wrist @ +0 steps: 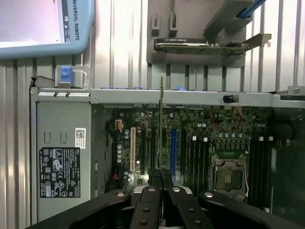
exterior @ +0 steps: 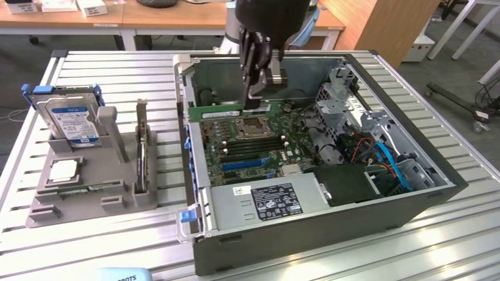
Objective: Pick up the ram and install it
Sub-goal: 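Pick up the ram and move it above insertion slot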
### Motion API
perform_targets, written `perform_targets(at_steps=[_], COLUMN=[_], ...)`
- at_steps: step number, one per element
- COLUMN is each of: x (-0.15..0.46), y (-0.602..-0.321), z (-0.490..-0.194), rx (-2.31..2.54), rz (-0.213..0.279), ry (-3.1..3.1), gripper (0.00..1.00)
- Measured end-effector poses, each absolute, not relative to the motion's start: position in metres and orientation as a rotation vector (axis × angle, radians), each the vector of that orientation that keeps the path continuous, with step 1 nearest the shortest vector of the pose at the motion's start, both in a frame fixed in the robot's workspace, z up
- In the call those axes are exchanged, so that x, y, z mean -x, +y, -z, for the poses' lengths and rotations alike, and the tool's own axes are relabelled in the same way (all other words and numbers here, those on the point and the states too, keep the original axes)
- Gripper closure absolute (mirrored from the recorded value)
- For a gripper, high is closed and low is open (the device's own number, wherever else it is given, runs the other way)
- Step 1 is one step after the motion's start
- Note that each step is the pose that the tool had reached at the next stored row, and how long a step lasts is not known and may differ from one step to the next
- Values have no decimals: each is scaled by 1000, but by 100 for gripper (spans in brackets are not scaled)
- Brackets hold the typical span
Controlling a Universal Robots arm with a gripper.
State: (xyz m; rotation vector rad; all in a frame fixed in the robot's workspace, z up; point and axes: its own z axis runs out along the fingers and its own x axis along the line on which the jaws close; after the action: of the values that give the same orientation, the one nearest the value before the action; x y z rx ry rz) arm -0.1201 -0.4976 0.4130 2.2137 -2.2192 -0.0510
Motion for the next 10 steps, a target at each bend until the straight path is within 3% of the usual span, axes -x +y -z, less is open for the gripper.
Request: perform_targets(at_steps=[10], x=[91], y=[-499], z=[-413], rx=[-2214], rz=[51], ry=[-2219], gripper=[89])
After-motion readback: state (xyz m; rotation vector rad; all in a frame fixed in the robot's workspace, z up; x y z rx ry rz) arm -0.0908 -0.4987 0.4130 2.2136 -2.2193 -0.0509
